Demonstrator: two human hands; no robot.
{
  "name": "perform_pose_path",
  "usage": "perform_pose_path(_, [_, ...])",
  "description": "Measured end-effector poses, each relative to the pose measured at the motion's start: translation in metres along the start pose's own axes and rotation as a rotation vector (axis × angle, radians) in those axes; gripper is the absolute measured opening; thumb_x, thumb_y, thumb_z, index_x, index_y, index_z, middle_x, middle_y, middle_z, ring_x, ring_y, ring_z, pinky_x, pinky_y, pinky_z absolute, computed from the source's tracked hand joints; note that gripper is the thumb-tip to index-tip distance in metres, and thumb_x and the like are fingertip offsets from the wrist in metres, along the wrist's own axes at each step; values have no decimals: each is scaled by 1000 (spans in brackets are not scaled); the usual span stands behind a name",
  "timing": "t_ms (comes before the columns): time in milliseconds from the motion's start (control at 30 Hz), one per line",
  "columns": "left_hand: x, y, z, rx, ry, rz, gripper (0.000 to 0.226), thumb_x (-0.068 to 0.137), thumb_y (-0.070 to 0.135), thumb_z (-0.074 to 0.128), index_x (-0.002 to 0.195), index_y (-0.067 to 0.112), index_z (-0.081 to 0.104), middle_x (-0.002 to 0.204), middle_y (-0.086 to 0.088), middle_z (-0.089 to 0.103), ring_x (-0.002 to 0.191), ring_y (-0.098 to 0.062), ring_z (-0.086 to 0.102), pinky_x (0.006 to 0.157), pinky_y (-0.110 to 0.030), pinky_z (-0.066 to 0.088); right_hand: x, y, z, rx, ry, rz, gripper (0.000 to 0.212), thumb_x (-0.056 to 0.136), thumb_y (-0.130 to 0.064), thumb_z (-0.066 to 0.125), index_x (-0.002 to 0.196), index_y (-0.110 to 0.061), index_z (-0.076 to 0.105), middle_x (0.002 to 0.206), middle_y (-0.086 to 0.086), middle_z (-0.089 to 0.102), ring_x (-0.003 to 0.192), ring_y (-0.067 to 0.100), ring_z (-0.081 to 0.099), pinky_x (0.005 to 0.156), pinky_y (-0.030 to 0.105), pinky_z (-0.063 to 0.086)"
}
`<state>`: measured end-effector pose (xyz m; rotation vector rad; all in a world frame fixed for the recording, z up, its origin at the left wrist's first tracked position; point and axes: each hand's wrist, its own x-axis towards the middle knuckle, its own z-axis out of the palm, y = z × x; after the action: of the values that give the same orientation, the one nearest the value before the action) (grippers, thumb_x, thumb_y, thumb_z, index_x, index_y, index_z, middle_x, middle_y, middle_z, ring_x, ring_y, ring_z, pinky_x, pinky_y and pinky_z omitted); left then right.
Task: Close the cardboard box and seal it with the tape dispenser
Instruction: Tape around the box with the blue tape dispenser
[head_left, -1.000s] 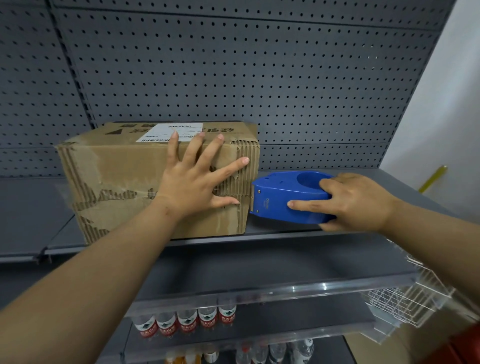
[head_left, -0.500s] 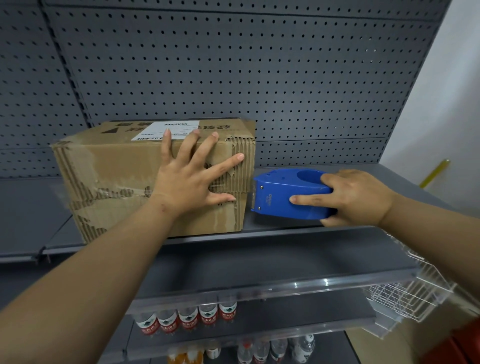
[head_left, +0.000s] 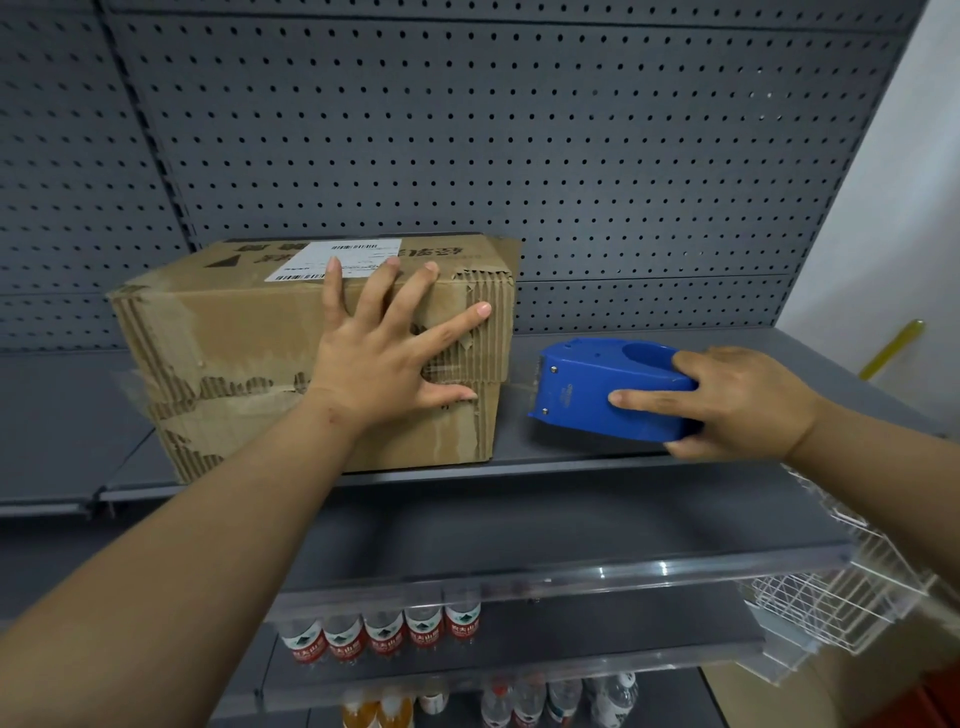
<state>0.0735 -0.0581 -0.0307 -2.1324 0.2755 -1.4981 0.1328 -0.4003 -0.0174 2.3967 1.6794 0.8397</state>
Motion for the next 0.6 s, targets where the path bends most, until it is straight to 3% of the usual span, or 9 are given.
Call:
perform_pose_path(200, [2,0,3,19,-7,32,88,66,91,33,141,45,29,137,-10,29,126,-34,29,106,-60,1,-1,0,-3,-6,-9,15,54,70,-36,52,124,-36,45,62,9,49,39,24,42,43,26,42])
perform_pose_path(333, [2,1,3,12,33,48,85,68,90,31,140,44,33,134,-10,34,121,-33,34,105,-59,6,6,-4,-6,-31,-12,-24,77,54,-32,79,123,-35,46,60,8,47,38,24,41,43,25,39])
perform_pose_path(433, [2,0,4,20,65,50,73,77,82,33,139,44,34,133,-10,35,119,-33,36,104,-56,12,15,-15,-6,-73,-12,-39,84,46,-32,84,122,-32,48,60,9,48,37,23,42,40,25,38])
perform_pose_path(600, [-1,1,5,14,72,41,67,80,78,36,139,45,33,133,-9,34,118,-32,35,100,-54,22,34,-27,-14,-153,-45,-36,74,40,-24,86,111,-25,70,58,13,50,35,24,43,39,26,38])
